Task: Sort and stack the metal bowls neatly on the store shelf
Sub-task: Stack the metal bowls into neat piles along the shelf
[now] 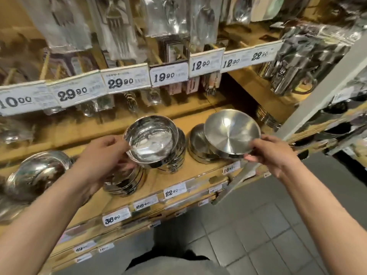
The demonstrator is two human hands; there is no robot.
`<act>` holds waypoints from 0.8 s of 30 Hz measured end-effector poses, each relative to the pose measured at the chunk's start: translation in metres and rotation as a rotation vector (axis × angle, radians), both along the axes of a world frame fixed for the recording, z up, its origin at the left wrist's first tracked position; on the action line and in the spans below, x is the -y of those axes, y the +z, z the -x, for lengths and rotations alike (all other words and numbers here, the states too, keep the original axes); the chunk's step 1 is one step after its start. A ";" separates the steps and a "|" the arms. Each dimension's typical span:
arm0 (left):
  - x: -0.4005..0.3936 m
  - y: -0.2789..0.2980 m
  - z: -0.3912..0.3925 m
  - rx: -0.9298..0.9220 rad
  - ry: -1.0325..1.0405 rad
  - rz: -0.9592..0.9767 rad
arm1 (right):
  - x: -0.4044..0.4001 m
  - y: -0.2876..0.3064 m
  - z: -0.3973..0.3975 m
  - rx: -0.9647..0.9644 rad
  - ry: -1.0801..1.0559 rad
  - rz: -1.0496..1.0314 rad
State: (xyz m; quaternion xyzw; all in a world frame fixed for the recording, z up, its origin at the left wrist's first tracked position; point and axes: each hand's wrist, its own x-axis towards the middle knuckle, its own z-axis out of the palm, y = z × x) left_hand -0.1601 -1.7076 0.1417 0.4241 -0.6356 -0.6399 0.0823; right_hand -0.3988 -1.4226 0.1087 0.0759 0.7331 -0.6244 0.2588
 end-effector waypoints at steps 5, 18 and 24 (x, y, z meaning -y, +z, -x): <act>0.007 0.007 0.028 0.037 0.029 0.003 | 0.025 -0.016 0.035 -0.029 0.070 -0.090; -0.054 -0.019 0.074 0.004 0.352 0.020 | 0.041 -0.080 0.111 -0.051 0.382 -0.160; -0.072 -0.021 0.070 0.030 0.369 0.061 | 0.044 -0.099 0.113 -0.044 0.432 -0.094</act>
